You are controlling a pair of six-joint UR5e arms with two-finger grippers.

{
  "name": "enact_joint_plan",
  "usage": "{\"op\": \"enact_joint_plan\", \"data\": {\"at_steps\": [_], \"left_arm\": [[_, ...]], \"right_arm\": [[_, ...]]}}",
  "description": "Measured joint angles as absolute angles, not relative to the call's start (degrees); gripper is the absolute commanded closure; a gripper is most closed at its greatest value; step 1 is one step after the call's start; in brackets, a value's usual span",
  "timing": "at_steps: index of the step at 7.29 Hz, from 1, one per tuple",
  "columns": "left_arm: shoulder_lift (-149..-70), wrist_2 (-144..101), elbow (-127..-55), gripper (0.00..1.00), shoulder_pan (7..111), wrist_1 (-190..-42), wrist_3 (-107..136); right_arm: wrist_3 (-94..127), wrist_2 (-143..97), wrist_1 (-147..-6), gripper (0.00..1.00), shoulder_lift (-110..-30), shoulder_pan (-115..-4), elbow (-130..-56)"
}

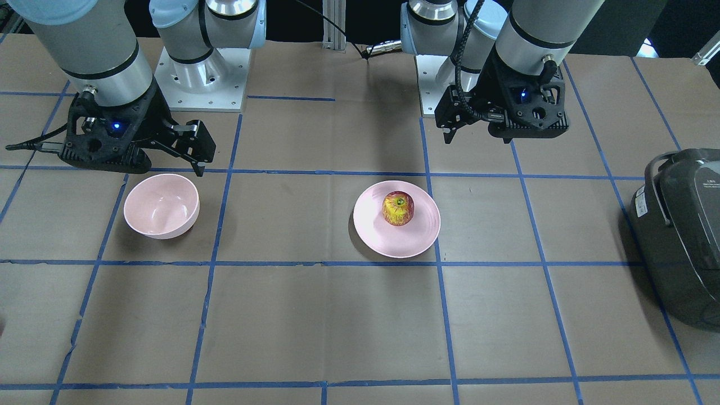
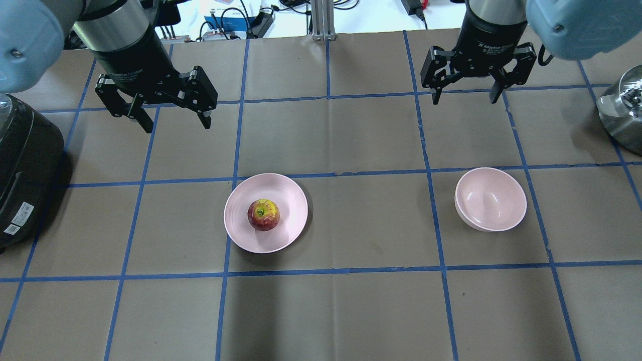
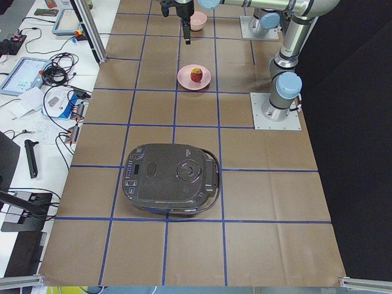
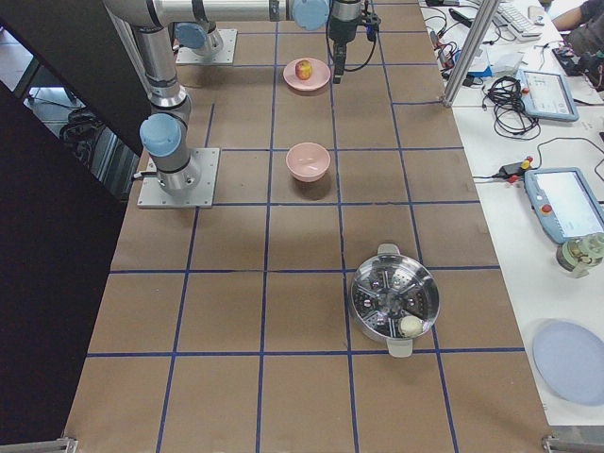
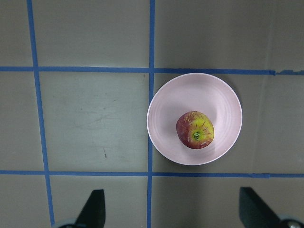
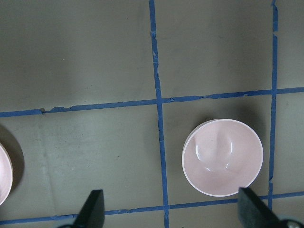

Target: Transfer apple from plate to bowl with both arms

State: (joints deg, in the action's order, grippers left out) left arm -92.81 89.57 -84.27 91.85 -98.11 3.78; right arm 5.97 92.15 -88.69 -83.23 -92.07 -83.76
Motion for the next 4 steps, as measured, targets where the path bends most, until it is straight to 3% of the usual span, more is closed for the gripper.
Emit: {"op": "enact_joint_plan", "data": {"at_steps": [4], "left_arm": [[-92.8, 89.7, -84.3, 0.00, 91.9, -98.2, 3.8]], "right_arm": [[7.4, 92.2, -89.0, 0.00, -83.3, -92.3, -83.8]]}}
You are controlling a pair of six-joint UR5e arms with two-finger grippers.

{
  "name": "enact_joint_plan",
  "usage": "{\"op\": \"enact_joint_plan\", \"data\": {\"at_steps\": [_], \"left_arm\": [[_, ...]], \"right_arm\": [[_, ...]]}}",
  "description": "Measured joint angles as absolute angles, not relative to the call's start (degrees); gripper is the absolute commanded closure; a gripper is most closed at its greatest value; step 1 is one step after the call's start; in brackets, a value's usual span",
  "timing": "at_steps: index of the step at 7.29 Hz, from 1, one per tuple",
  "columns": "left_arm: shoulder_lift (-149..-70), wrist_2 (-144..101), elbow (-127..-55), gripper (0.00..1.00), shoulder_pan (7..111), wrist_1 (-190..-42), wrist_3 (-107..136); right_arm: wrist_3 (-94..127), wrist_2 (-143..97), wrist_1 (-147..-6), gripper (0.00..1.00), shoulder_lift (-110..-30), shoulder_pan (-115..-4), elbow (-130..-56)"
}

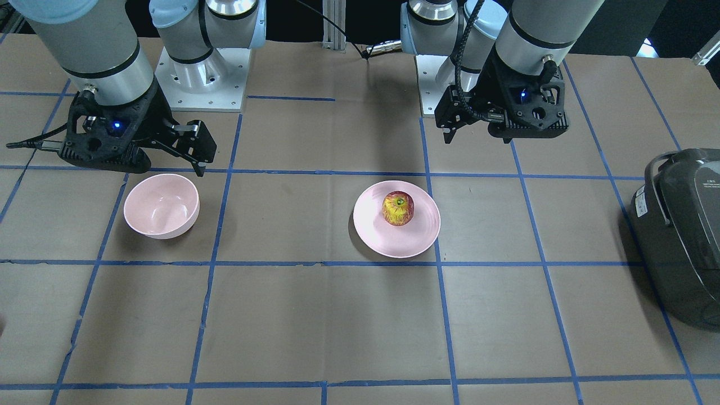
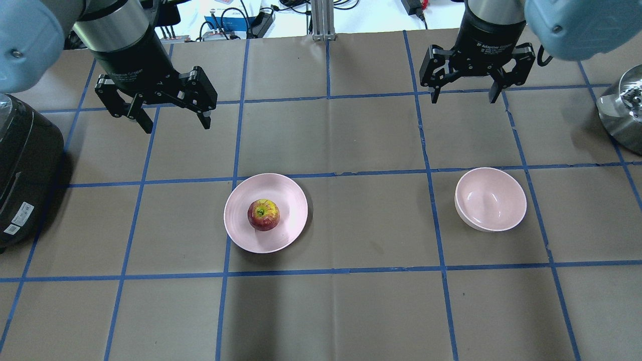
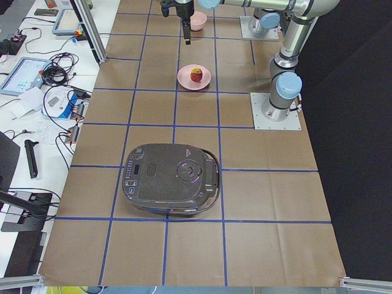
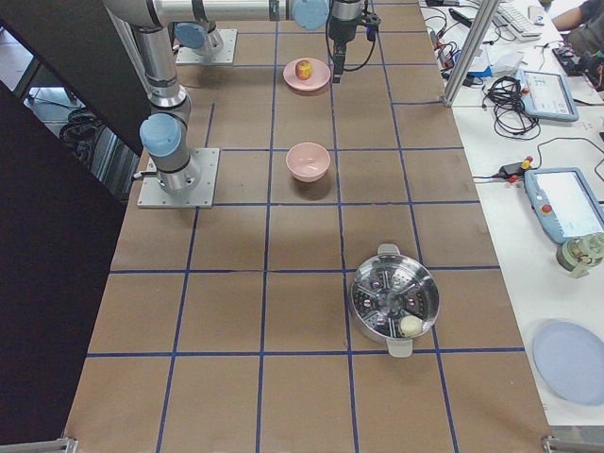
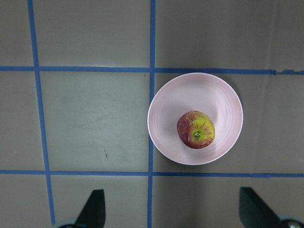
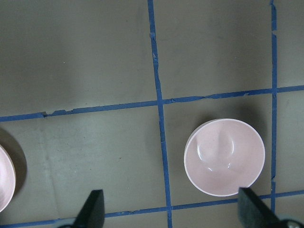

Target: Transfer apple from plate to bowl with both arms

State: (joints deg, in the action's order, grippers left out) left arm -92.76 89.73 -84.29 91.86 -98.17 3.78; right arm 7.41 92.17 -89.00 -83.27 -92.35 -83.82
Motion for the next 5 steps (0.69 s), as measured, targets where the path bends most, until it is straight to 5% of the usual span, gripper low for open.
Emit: {"op": "enact_joint_plan", "data": {"at_steps": [3, 5], "left_arm": [[-94.2, 89.3, -86.4, 0.00, 93.6, -97.4, 5.1], [-92.8, 89.6, -94.5, 0.00, 96.2, -92.7, 6.0]], "right_arm": [[6.6, 92.1, -89.2, 0.00, -83.1, -92.1, -84.2], [1.1, 93.3, -89.9, 0.00, -82.8, -87.6, -87.6]]}}
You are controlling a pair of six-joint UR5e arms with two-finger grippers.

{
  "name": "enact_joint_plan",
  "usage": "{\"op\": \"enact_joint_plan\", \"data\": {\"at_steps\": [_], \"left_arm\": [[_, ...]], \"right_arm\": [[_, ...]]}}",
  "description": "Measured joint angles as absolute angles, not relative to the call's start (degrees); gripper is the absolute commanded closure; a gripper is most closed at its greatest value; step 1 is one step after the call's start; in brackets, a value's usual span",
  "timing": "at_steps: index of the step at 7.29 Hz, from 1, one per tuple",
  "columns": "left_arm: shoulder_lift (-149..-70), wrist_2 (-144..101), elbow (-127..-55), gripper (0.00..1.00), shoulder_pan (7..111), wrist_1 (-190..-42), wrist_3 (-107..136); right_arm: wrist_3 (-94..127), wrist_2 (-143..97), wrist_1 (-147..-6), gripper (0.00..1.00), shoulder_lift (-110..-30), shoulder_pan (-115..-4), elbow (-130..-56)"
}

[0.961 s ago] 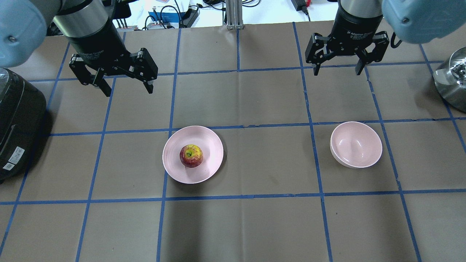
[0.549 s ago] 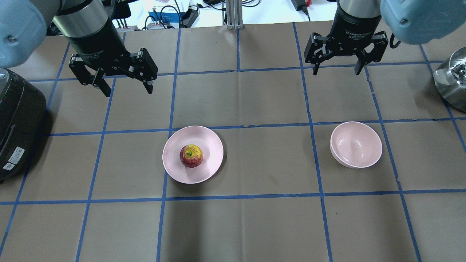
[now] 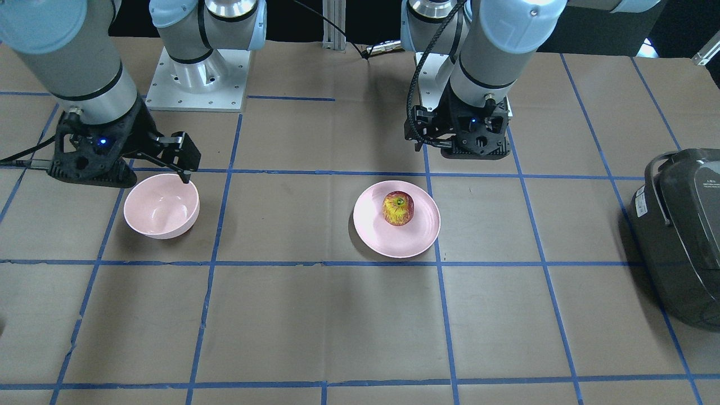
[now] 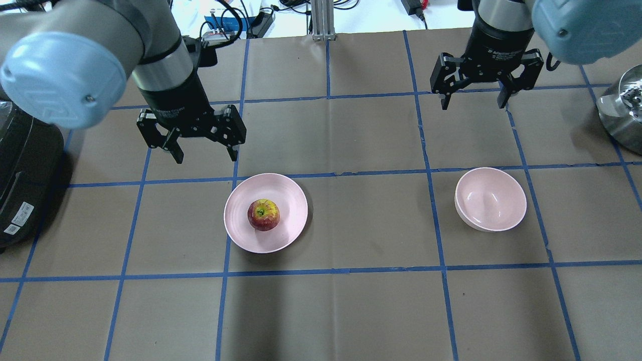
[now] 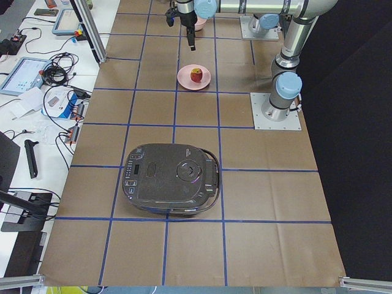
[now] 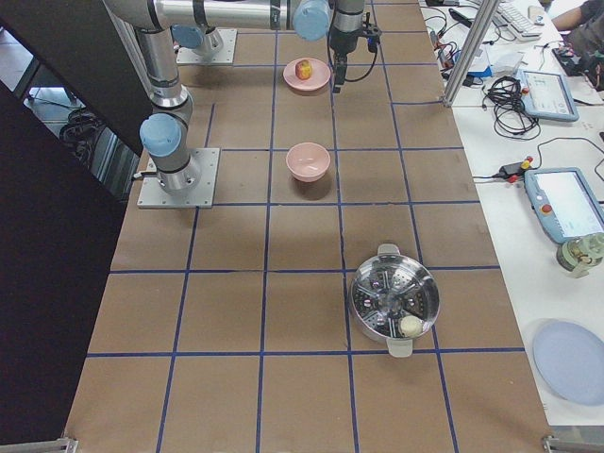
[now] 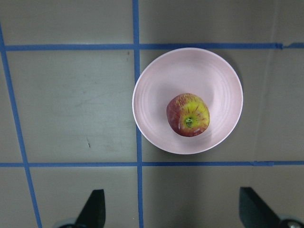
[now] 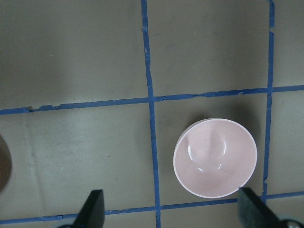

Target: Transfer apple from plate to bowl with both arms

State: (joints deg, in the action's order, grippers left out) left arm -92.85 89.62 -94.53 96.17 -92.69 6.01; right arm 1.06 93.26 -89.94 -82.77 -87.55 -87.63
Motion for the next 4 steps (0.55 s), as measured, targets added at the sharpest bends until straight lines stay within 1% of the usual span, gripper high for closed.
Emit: {"op": "enact_joint_plan", "data": {"at_steps": [2, 4], "left_arm": [[-92.6, 89.3, -102.4, 0.00, 96.9, -81.1, 6.6], [-97.0, 89.3, -107.7, 0.00, 97.0, -71.0, 7.7]], "right_arm": [[-6.4, 96.3, -97.6, 0.00, -82.1, -79.4, -96.4], [-11.1, 96.8, -106.3, 0.00, -80.3, -74.9, -103.9]]}}
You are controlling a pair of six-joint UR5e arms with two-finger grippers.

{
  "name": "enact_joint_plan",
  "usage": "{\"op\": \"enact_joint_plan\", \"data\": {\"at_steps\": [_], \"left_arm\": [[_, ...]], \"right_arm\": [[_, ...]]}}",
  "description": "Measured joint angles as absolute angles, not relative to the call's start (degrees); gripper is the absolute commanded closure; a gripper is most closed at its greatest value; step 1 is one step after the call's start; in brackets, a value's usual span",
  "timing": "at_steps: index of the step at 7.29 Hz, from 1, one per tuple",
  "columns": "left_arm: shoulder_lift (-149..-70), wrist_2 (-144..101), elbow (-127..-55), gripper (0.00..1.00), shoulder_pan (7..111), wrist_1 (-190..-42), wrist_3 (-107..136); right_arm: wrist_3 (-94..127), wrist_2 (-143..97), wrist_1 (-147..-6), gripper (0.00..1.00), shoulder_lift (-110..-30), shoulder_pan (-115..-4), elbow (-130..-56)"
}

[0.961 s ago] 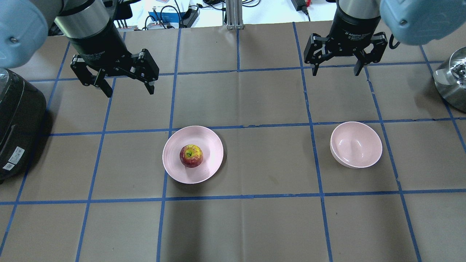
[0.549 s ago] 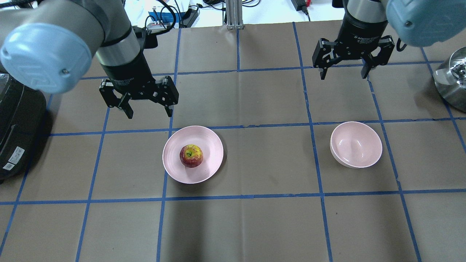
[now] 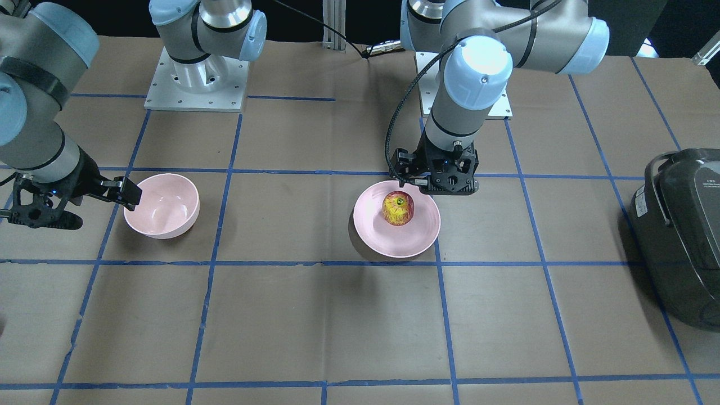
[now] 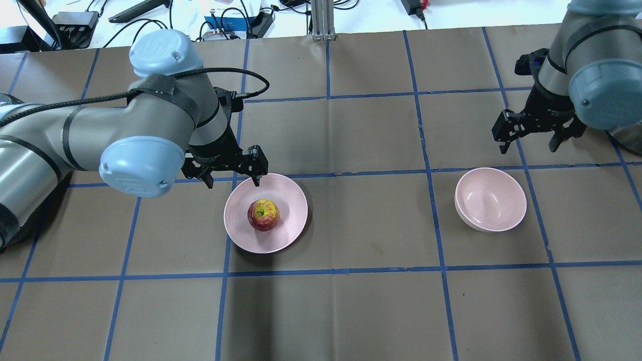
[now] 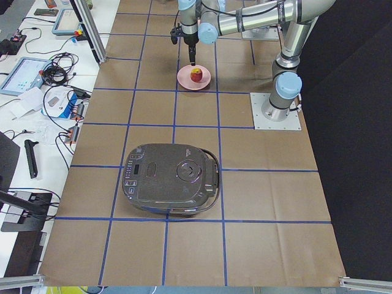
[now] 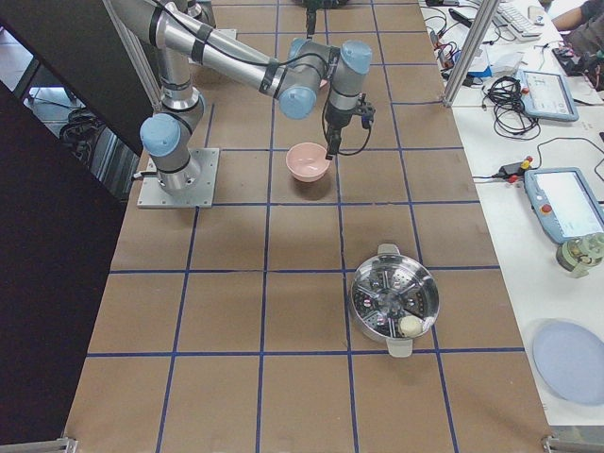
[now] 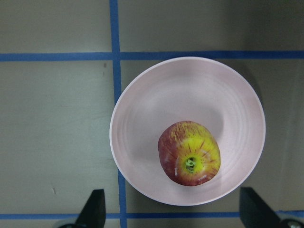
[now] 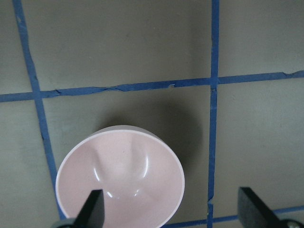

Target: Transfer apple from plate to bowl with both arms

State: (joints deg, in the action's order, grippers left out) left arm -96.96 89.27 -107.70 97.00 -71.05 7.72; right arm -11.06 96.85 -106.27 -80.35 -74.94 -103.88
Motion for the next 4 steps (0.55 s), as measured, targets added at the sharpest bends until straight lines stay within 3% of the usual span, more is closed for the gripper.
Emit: {"op": "enact_joint_plan", "data": {"at_steps": [2, 3, 4], "left_arm": [[-100.0, 89.4, -109.9, 0.00, 97.7, -67.3, 8.9], [-100.6, 89.4, -110.3, 0.00, 98.3, -67.0, 9.1], [-101.3, 89.2, -110.7, 0.00, 98.8, -66.8, 9.3]], "right_arm": [[-11.8, 96.8, -109.7, 0.03, -78.7, -73.9, -107.8], [-11.7, 97.0, -111.4, 0.27, -77.8, -73.8, -109.4], [-11.8, 97.0, -112.3, 0.85, -77.1, -73.3, -110.9]]}}
